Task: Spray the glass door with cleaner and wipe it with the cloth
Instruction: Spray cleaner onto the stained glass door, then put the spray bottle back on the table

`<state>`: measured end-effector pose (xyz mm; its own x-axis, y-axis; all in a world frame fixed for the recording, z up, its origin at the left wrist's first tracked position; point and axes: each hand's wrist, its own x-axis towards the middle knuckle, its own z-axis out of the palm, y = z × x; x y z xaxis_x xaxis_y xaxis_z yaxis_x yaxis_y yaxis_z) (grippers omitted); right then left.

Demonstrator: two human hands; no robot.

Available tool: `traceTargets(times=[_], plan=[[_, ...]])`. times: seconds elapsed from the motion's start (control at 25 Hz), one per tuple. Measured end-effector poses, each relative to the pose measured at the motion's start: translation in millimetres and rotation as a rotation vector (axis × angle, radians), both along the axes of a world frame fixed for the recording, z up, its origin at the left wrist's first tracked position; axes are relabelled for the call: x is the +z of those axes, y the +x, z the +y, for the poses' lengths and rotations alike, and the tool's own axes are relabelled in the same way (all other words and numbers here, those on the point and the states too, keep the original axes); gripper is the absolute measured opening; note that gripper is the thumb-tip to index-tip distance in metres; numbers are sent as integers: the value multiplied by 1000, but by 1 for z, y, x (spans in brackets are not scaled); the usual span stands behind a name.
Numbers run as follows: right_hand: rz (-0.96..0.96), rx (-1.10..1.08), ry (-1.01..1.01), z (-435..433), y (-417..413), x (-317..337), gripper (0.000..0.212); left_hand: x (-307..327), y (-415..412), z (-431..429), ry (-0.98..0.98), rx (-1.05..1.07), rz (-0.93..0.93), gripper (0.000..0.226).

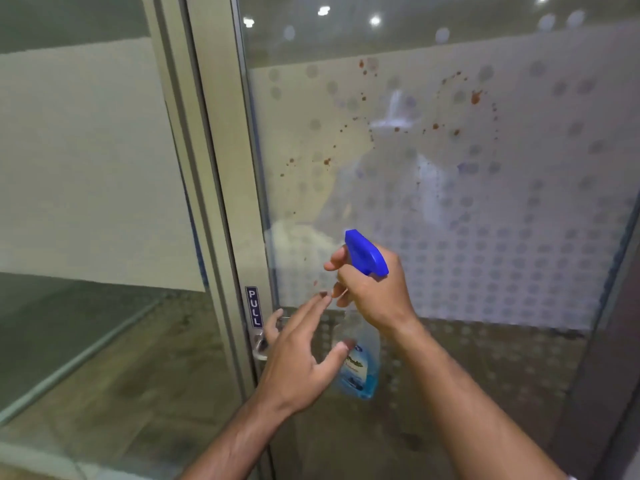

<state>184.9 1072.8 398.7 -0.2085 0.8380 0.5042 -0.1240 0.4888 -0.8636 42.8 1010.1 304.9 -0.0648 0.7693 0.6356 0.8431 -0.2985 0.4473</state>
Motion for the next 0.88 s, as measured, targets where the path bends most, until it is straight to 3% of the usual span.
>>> traceTargets(times=[0.12, 0.32, 0.56, 0.88], plan=[[11, 138, -16, -27, -25, -17, 18, -21, -11, -38, -95, -37, -73, 71], [-40, 404, -38, -102, -78, -43, 32, -57, -51, -130, -160, -45, -399, 62], [-164, 634, -150, -239, -163, -83, 38, -92, -125, -296, -272, 120, -571, 54], [-337, 746, -142, -441, -248, -150, 8, -156, -188, -516, -296, 509, -715, 57]])
